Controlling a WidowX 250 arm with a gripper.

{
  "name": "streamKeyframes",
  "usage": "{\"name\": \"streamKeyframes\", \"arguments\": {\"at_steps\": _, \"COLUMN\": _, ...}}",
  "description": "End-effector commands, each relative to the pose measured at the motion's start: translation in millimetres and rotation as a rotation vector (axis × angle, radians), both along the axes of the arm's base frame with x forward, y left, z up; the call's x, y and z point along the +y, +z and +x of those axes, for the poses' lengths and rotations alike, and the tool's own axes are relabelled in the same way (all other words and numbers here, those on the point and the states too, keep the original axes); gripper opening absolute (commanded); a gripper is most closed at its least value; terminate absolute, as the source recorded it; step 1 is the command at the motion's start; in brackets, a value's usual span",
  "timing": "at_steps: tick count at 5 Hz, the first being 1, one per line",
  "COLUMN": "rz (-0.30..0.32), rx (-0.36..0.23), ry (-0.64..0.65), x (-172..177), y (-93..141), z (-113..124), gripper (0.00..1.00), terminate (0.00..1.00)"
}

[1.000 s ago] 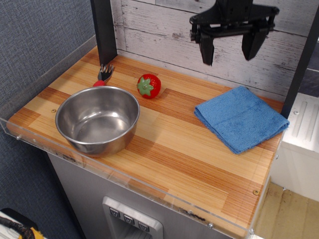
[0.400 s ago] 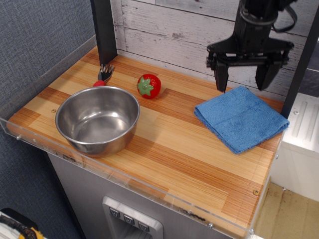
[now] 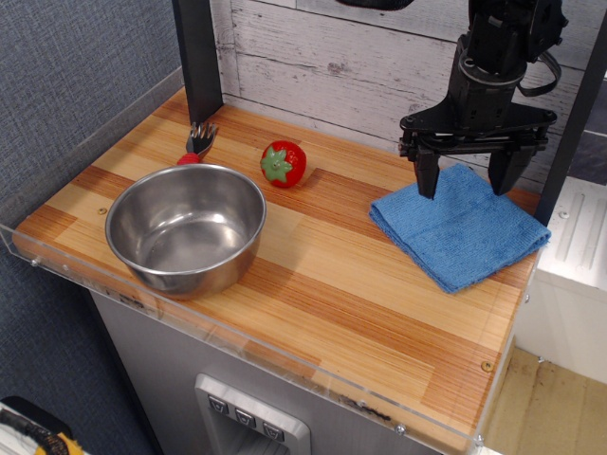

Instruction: PICK UPTHE TOWEL PUT ON THE ANOTHER SIDE OF THE TABLE

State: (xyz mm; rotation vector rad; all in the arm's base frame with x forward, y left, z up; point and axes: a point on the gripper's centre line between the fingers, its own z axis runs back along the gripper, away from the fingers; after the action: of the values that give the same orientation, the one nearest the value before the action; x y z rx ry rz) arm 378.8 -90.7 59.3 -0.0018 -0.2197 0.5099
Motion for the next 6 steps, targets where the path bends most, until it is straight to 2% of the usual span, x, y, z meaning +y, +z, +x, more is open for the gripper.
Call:
{"name": "streamKeyframes", "arguments": {"at_steps": 1, "rz": 0.0, "rx": -0.025, "ry": 0.005, "x": -0.3, "y": -10.0, "z": 15.4, "gripper": 1.0, "terminate": 0.0}}
{"name": "streamKeyframes", "arguments": {"at_steps": 4, "rz": -0.001, "rx": -0.003, "ry": -0.004, "x": 1.7, "y": -35.8, "z": 18.7, "gripper": 1.0, "terminate": 0.0}}
{"name": "streamKeyframes", "arguments": {"at_steps": 5, "rz": -0.029, "rx": -0.002, "ry": 0.063, "x": 27.5, "y": -38.8, "z": 16.0, "gripper": 1.0, "terminate": 0.0}}
{"name": "streamKeyframes", "arguments": {"at_steps": 6, "rz": -0.005, "rx": -0.009, "ry": 0.114, "x": 57.0, "y": -33.7, "z": 11.7, "gripper": 1.0, "terminate": 0.0}}
